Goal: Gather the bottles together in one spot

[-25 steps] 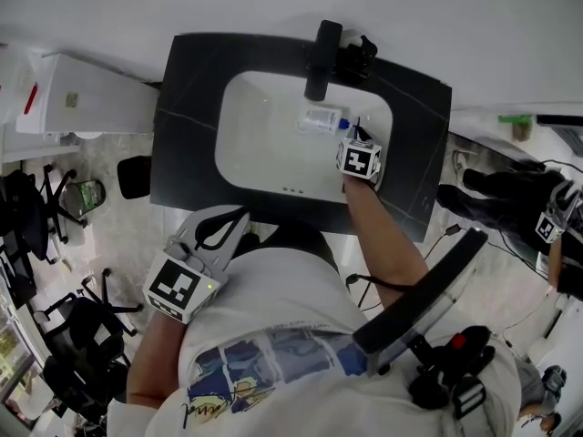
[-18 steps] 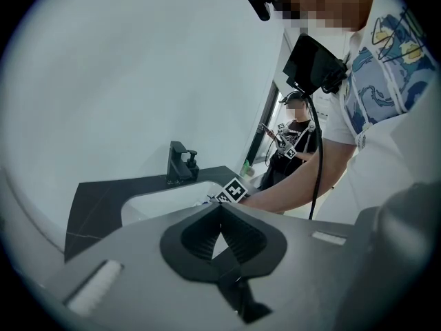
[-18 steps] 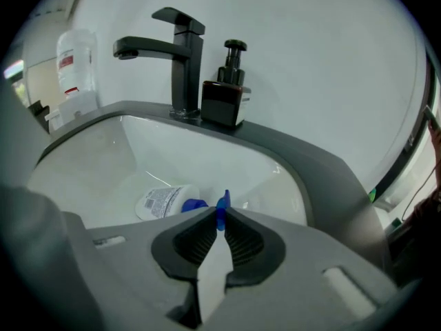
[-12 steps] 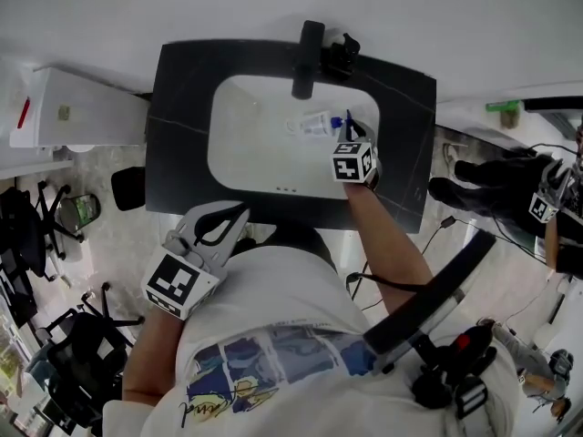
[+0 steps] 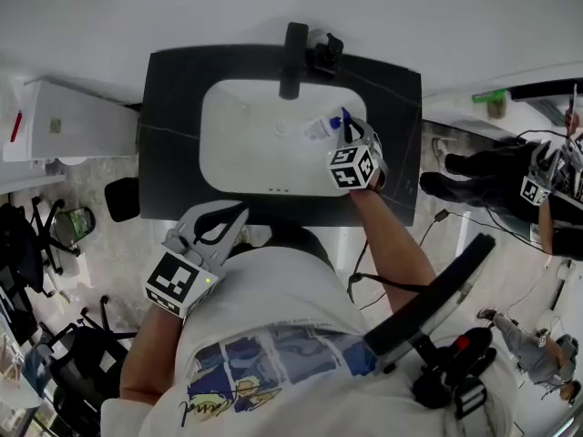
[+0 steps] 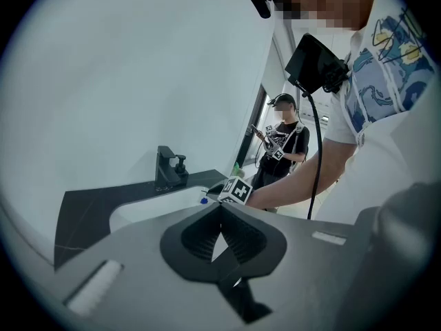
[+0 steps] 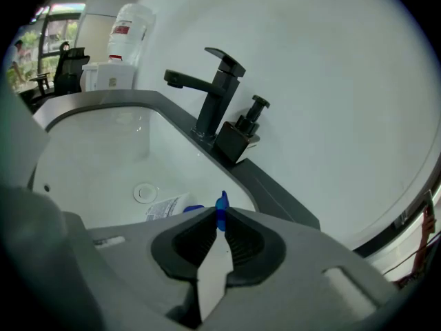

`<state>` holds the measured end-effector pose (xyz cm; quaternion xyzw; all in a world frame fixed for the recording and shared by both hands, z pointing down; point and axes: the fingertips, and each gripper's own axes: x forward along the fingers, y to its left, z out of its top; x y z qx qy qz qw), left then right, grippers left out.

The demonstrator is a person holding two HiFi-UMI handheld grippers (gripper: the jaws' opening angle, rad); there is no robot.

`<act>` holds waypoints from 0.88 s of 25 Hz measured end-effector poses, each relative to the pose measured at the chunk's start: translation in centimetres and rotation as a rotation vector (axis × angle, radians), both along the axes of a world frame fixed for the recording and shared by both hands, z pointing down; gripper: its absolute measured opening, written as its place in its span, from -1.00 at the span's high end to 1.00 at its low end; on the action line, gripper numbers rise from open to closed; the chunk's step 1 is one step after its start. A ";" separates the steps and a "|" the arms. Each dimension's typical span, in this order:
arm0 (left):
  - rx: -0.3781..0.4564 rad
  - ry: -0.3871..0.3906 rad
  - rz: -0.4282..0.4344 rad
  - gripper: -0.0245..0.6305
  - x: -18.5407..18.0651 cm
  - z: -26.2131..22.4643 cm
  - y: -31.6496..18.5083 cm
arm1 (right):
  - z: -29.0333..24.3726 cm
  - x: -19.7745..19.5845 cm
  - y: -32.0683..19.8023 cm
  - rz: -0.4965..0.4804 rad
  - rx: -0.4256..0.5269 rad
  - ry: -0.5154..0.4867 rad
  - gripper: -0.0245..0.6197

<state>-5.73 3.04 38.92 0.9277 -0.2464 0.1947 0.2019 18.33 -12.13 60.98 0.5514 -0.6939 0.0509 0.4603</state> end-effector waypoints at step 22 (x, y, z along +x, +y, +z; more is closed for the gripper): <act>0.010 0.016 0.028 0.92 2.4 -0.3 -1.2 | -16.1 6.9 -8.2 -0.231 0.239 0.192 0.84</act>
